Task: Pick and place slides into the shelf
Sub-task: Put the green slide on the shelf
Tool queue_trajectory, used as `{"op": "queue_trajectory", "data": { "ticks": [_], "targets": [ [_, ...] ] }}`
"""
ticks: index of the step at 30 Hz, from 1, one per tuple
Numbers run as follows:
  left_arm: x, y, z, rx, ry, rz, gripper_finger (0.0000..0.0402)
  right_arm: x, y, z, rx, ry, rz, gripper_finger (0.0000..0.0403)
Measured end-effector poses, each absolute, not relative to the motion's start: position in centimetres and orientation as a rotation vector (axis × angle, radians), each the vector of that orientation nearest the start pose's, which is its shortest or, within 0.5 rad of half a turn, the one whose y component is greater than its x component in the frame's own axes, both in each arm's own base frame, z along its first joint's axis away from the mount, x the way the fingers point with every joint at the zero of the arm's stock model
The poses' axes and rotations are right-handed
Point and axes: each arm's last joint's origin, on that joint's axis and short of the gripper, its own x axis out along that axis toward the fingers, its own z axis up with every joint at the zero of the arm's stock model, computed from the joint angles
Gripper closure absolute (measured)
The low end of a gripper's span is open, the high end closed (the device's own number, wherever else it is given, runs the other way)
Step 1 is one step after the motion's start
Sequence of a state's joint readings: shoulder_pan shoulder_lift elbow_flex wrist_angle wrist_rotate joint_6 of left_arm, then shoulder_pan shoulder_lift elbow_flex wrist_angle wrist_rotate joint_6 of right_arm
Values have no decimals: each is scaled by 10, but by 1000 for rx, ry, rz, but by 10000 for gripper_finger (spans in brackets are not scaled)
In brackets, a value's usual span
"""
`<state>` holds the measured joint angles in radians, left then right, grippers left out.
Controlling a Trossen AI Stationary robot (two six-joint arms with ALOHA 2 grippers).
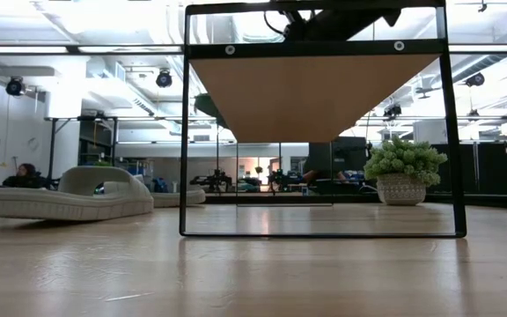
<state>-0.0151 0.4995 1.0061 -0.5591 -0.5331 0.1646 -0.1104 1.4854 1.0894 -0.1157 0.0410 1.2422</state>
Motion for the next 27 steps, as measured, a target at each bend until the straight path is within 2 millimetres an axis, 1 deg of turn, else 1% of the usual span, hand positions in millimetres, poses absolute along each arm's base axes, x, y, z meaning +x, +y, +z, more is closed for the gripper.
{"op": "queue_trajectory", "data": {
  "ticks": [9,18,27],
  "targets": [
    [65,14,397,174,89,518,285,327,-48,285,1190,388,-466,394],
    [64,14,397,174,89,521,285,326,-49,285,1193,400,-457,394],
    [61,14,397,172,84,538,285,317,-48,290,1176,424,-469,394]
  ]
}}
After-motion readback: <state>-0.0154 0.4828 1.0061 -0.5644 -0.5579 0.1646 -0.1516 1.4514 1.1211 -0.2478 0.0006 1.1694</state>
